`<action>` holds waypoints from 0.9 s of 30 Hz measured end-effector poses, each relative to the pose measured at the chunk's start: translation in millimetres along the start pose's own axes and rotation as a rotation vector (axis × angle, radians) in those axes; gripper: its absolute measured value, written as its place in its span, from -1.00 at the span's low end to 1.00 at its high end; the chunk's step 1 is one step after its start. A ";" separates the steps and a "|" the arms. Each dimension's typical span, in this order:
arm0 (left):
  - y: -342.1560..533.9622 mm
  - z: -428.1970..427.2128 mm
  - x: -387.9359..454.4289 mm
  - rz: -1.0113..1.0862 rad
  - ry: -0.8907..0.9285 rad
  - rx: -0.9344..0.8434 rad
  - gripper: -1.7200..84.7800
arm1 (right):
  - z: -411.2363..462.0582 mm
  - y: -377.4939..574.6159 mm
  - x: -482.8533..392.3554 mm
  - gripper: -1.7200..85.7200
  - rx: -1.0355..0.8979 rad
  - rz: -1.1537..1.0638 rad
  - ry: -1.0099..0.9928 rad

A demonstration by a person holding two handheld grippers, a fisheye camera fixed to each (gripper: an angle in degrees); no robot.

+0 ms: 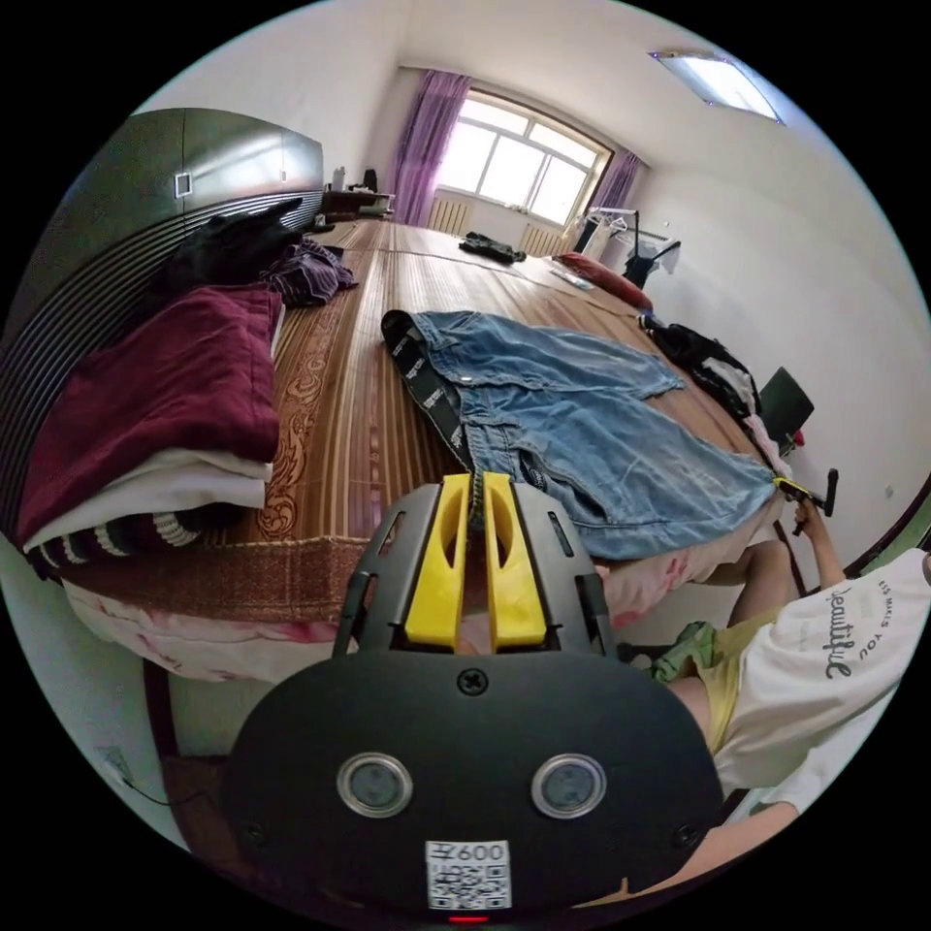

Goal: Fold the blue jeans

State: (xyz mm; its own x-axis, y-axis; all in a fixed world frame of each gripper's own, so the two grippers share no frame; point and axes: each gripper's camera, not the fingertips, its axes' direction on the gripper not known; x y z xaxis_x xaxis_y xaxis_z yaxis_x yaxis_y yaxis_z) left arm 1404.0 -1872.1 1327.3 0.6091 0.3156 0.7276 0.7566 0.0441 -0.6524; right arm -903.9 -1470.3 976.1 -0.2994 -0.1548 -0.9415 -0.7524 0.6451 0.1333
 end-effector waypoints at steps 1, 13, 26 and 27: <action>-1.5 -9.8 -0.4 0.008 0.020 0.017 -0.89 | -3.8 2.0 7.4 -0.98 0.030 0.016 -0.014; 89.1 -19.6 -47.1 -0.105 0.149 0.148 -0.90 | 44.9 33.5 50.9 -0.98 0.026 0.028 0.058; 161.6 8.0 -81.0 -0.272 -0.010 0.112 -0.93 | 114.5 65.6 139.0 -0.98 -0.003 0.177 0.034; 165.8 8.9 -78.6 -0.266 -0.029 0.117 -0.93 | 114.3 66.8 143.5 -0.98 0.013 0.201 0.070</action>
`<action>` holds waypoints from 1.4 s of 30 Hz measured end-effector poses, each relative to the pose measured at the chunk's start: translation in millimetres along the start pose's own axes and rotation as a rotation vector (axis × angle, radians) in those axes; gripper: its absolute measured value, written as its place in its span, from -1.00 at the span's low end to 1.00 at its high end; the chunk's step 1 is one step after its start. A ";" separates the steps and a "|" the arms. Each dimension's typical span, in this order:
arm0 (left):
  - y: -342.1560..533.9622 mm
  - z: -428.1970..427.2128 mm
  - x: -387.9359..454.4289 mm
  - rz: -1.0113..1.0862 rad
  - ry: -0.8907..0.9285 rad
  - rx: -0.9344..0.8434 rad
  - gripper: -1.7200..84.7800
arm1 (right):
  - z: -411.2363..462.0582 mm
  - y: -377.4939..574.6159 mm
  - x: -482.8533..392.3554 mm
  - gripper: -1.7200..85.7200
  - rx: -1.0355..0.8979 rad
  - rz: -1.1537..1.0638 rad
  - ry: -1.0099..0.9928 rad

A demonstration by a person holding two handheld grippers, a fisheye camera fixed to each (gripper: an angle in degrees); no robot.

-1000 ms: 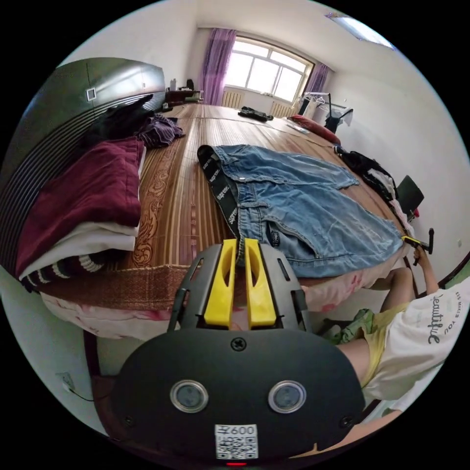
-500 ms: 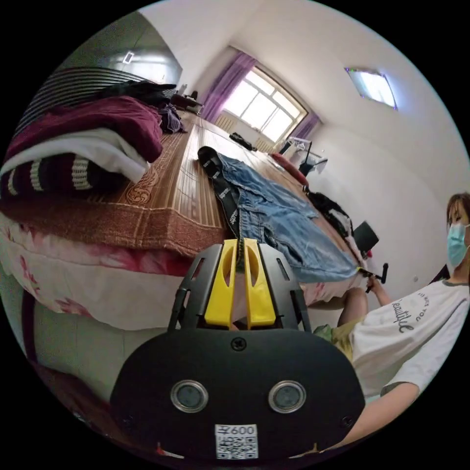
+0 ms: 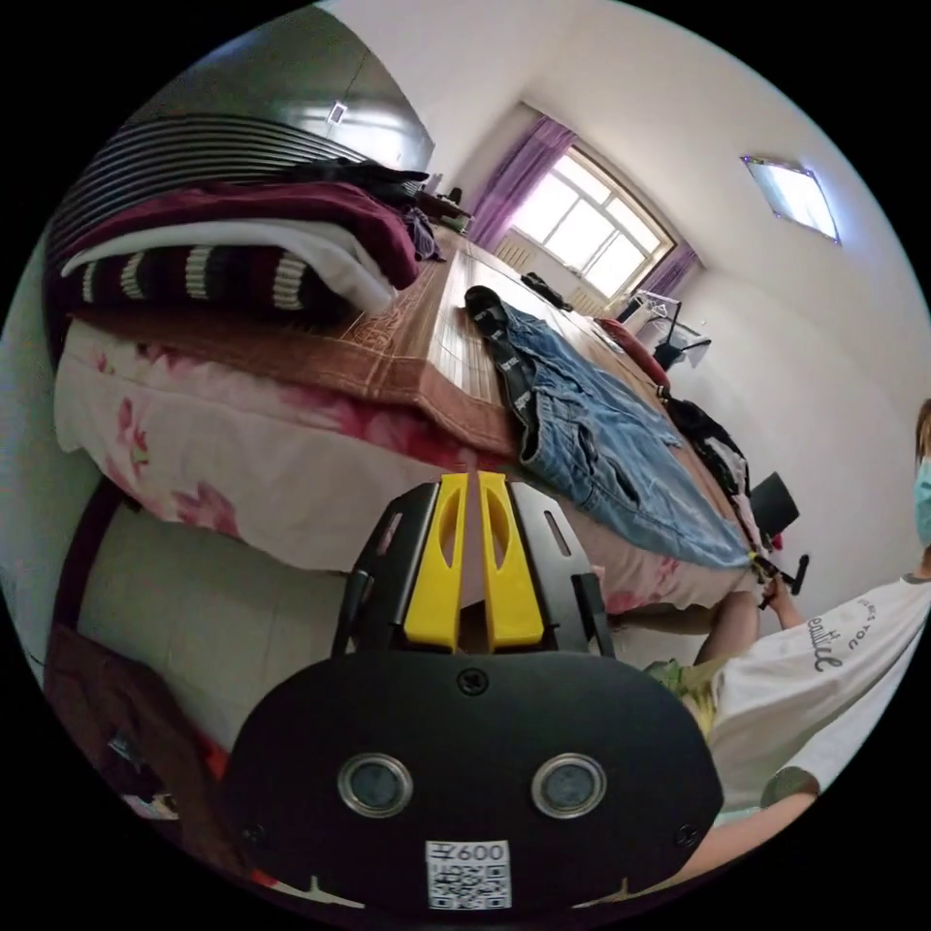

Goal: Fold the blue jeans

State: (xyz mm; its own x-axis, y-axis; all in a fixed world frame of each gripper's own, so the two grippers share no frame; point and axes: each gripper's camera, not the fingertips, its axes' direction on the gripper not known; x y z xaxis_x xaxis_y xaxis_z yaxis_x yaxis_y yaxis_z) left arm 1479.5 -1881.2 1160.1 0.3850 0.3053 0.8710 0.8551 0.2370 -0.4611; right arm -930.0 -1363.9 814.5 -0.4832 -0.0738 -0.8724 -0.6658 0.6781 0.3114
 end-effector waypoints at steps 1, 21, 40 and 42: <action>7.5 0.5 1.5 -0.011 -0.034 0.018 -0.93 | -0.4 -0.2 6.5 -0.98 0.037 0.028 0.076; 37.7 241.5 48.6 0.194 -0.195 -0.057 -0.94 | 196.7 22.4 53.6 -0.98 -0.157 -0.110 -0.002; -59.2 391.3 0.9 0.358 -0.249 0.064 -0.95 | 387.0 -44.1 -35.9 -0.98 0.002 -0.452 -0.408; -98.4 464.8 10.3 0.426 -0.092 -0.086 -0.95 | 436.1 -57.8 -80.0 -0.98 -0.056 -0.533 -0.510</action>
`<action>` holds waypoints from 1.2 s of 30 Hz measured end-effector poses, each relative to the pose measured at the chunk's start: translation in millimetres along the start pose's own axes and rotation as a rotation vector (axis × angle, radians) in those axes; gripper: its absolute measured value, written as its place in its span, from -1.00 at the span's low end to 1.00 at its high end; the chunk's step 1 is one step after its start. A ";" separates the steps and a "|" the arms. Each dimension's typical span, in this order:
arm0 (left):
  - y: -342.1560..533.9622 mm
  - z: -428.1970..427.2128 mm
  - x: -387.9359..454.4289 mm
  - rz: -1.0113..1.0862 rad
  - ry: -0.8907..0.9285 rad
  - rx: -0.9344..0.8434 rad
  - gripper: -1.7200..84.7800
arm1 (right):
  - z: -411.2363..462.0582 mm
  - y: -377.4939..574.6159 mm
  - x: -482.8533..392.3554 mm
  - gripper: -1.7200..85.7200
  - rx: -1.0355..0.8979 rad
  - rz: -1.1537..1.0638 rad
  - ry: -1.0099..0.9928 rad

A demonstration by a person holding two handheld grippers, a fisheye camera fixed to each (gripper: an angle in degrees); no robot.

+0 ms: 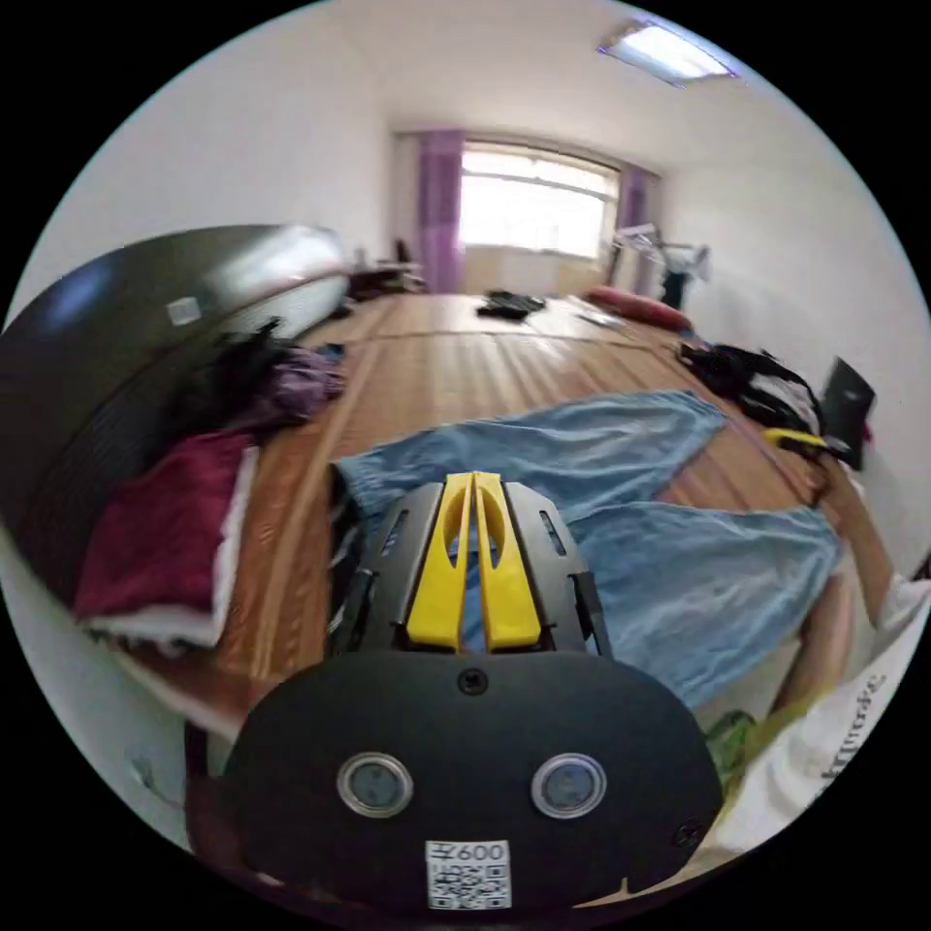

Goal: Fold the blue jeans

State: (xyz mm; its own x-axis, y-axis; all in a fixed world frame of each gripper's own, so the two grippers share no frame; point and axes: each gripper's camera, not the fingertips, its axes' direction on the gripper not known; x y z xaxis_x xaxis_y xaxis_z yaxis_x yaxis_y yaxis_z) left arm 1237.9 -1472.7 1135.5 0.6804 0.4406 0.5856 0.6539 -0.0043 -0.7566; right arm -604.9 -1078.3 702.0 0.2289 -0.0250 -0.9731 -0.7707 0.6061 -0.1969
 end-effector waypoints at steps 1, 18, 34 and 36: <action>-25.3 46.1 -0.9 0.037 0.095 -0.043 -0.95 | 42.3 -18.0 -2.9 -0.98 -0.058 -0.041 -0.047; -46.0 368.4 -102.1 0.153 0.042 -0.420 -0.95 | 291.9 -25.2 52.2 -0.98 -0.300 -0.213 -0.161; 117.3 326.8 -382.2 -0.186 -0.102 -0.187 -0.95 | 184.4 62.9 308.6 -0.98 -0.101 0.190 0.359; 137.0 376.7 -390.1 -0.131 -0.242 -0.388 -0.95 | 209.4 75.6 323.4 -0.98 -0.331 0.197 0.464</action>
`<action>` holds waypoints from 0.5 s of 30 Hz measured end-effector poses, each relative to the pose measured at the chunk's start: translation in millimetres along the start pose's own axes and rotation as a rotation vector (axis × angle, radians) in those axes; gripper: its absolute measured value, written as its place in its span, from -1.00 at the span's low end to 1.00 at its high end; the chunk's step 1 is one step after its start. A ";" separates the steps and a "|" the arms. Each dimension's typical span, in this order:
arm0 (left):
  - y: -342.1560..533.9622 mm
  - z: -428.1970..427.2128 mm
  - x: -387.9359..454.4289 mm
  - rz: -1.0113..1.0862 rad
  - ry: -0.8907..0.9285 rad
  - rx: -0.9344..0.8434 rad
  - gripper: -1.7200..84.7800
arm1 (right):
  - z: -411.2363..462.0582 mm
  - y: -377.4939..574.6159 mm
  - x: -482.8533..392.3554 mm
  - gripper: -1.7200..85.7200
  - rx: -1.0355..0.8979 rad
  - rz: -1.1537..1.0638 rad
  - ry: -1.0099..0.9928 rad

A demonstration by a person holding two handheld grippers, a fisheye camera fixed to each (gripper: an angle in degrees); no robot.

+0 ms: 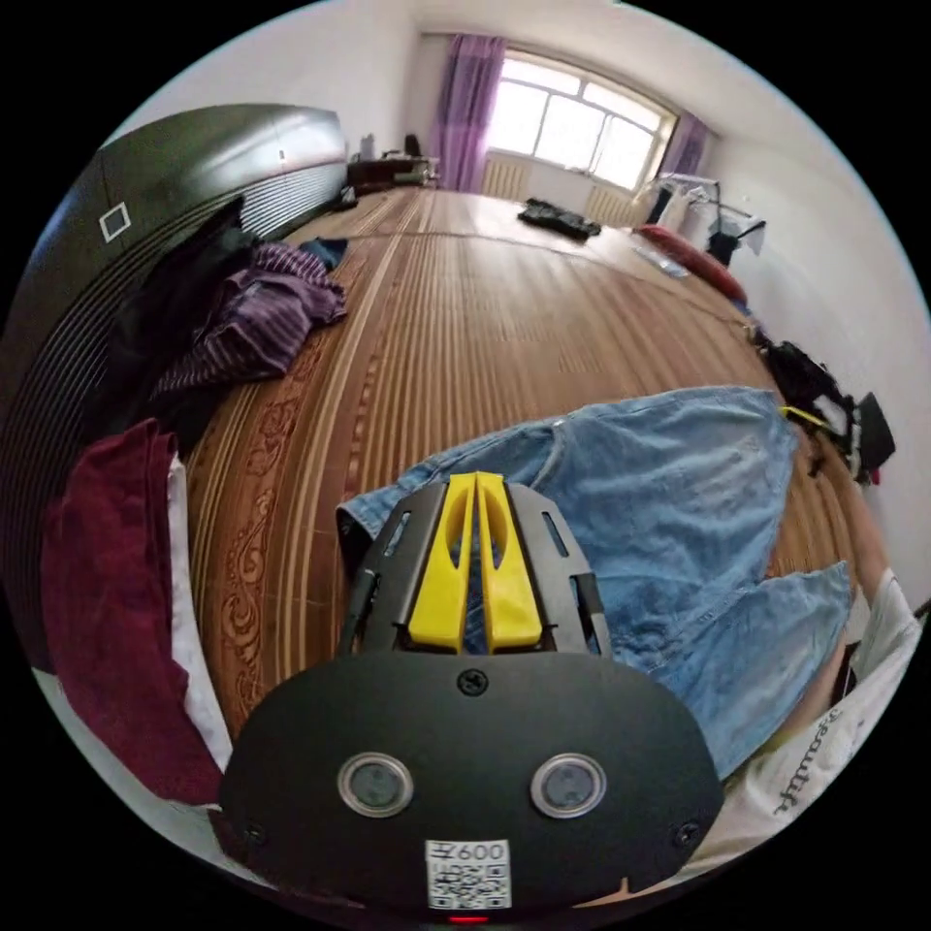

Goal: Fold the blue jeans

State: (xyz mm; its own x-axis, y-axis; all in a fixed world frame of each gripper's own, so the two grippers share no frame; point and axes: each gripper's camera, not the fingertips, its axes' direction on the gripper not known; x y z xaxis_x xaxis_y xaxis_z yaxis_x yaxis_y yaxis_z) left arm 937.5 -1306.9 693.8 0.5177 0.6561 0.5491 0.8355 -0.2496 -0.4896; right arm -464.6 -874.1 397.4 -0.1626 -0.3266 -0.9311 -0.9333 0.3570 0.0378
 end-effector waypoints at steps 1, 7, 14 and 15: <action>6.1 6.7 8.8 0.017 -0.095 0.060 -0.95 | -4.3 9.6 -1.3 -0.98 0.102 -0.022 0.017; -0.9 54.0 -15.2 -0.014 -0.138 0.054 -0.94 | -5.7 20.5 -16.4 -0.98 0.082 -0.067 0.141; 59.8 22.7 -44.5 -0.105 -0.267 0.168 -0.94 | -121.0 129.2 -12.4 -0.98 0.391 -0.044 0.273; 79.2 8.3 -46.7 -0.141 -0.280 0.235 -0.94 | -135.7 144.1 -12.2 -0.98 0.394 -0.059 0.231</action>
State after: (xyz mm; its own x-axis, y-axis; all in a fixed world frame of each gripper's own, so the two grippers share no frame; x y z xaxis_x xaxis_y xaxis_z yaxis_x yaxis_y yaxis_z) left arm 977.9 -1351.4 623.7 0.3036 0.8494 0.4316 0.8128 0.0054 -0.5825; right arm -640.5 -937.3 463.5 -0.2223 -0.5270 -0.8203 -0.7573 0.6232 -0.1951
